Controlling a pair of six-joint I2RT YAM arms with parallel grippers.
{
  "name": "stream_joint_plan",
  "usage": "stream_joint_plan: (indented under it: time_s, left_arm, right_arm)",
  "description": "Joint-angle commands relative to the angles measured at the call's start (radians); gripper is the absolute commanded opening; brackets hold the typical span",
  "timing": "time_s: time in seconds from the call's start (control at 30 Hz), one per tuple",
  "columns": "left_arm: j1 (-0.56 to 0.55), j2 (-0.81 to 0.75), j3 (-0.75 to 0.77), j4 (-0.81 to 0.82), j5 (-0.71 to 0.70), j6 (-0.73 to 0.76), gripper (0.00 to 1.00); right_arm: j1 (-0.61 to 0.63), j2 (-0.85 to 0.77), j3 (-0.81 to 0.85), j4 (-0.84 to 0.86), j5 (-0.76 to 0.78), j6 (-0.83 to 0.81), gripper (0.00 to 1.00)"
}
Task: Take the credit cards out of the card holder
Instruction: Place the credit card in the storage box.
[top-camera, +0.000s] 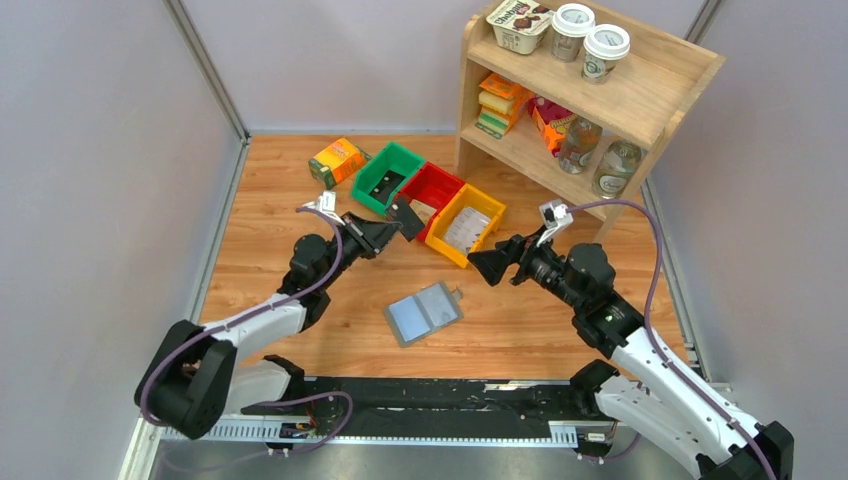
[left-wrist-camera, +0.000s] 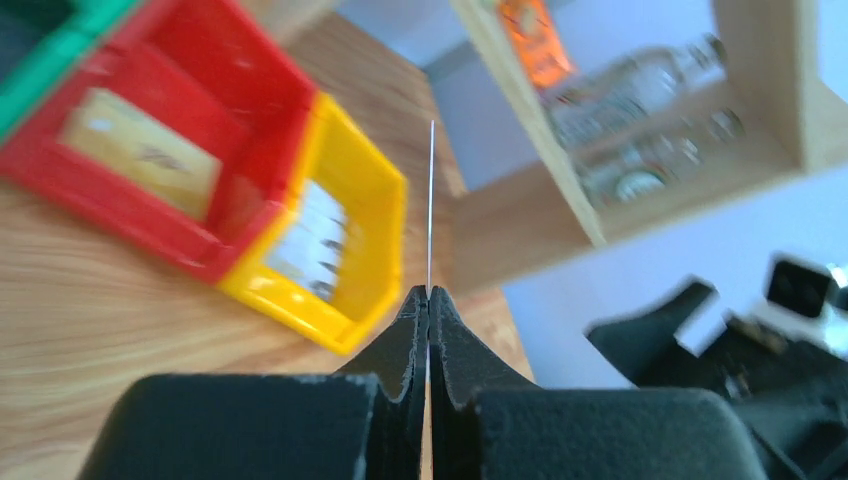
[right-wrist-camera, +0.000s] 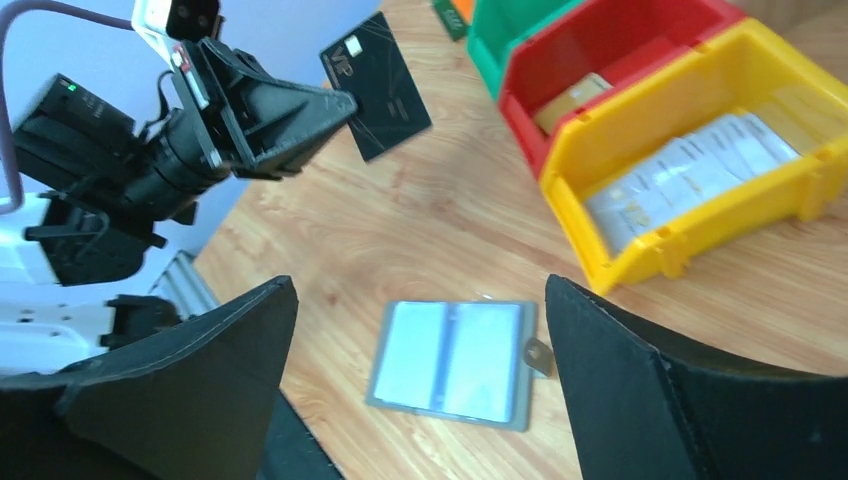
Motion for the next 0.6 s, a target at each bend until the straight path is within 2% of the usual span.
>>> stream_joint_plan:
  time_s: [0.0,0.13,0.37,0.57]
  left_arm:
    - [0.083,0.123,0.071,0.06,-0.103,-0.089,0.0]
    - [0.126,0.258,0.166,0.061,-0.168,-0.109,0.0]
    - [0.193,0.489,0.33,0.021,-0.281,-0.197,0.0]
    - [0.226,0.664,0.467,-0.005,-0.234,-0.293,0.0]
  right_arm:
    - [0.003,-0.028,-0.058,0.01,0.169,-0.059,0.99]
    - [0.003,-0.057,-0.104,0.027,0.292,-0.075,1.0]
    - [0.001,-0.114,-0.153,0.034,0.351,-0.076,1.0]
    - [0.003,-0.117,-0.159,0.03,0.367,-0.064,1.0]
